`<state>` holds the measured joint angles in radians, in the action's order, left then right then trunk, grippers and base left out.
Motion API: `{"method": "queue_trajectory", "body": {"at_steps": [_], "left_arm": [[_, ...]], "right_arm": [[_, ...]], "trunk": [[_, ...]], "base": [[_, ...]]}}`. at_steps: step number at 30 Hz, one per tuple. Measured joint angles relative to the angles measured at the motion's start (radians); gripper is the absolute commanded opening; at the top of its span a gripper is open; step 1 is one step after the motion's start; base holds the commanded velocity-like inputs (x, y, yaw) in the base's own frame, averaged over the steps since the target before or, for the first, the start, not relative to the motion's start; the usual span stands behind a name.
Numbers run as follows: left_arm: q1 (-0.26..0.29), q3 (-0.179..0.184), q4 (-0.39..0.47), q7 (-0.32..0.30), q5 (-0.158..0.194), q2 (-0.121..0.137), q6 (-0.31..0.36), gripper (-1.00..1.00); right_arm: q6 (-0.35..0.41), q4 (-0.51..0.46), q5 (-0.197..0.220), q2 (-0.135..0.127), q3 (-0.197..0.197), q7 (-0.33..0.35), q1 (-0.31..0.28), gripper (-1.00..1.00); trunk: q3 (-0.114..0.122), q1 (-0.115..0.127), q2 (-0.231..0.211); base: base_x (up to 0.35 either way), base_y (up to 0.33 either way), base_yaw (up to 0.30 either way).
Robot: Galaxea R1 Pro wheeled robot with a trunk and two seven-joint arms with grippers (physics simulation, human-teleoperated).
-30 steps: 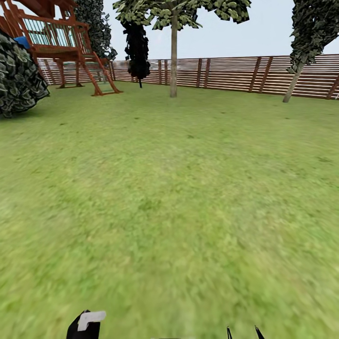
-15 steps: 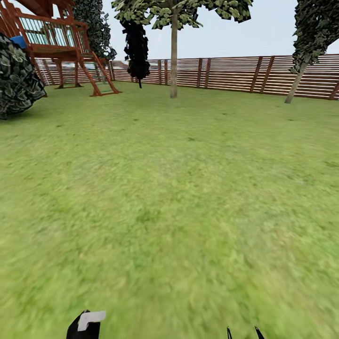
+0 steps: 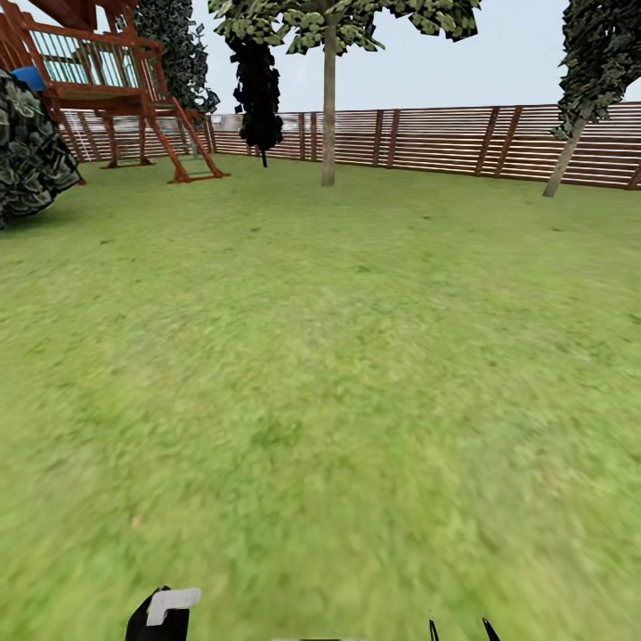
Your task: In the garden, pick up the pesticide atomizer on the floor and spray pesticide onto both trees until each tree trunk is fully covered.
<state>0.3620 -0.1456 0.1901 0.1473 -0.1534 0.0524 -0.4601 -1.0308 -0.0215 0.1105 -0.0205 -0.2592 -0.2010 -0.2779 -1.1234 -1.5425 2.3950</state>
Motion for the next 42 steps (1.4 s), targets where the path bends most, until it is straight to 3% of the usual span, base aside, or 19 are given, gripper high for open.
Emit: {"method": "queue_trajectory", "body": {"at_steps": [42], "left_arm": [[0.0, 0.0, -0.002, 0.0, 0.002, 0.005, 0.0, -1.0]], "right_arm": [[0.0, 0.0, 0.0, 0.0, 0.0, 0.0, 0.0, 1.0]], "trunk": [[0.0, 0.0, 0.0]], "base": [[0.341, 0.0, 0.0]]}}
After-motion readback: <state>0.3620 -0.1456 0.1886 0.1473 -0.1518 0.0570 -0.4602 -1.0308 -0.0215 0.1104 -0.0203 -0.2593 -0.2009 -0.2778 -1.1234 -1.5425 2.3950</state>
